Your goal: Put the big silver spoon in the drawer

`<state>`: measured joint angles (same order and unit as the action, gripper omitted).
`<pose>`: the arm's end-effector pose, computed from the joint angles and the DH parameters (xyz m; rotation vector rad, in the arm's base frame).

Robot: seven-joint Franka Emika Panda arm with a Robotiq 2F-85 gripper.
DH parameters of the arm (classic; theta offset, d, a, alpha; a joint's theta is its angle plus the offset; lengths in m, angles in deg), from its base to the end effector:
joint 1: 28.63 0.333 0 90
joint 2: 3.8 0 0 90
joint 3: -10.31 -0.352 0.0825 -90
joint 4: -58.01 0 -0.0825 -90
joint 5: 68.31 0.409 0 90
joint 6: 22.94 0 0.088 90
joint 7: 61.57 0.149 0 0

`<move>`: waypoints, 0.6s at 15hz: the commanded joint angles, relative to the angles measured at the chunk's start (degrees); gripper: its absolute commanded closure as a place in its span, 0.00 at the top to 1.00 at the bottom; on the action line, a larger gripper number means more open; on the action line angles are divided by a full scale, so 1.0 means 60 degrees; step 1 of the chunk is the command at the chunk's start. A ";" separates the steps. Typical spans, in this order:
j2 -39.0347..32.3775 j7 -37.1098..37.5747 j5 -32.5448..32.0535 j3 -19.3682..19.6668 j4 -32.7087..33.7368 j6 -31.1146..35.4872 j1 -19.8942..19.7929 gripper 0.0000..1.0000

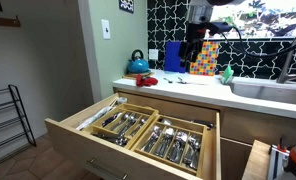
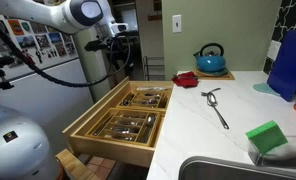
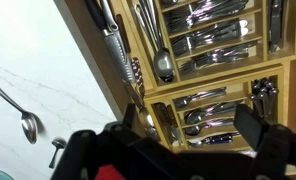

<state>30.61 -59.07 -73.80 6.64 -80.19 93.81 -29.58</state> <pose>0.4053 0.0128 0.5274 3.0046 0.0454 0.3465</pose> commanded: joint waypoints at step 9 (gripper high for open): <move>-0.0355 0.0487 -0.1279 -0.0001 0.0189 0.1112 -0.0677 1.00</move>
<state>30.46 -58.00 -75.70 6.72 -80.11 96.06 -30.38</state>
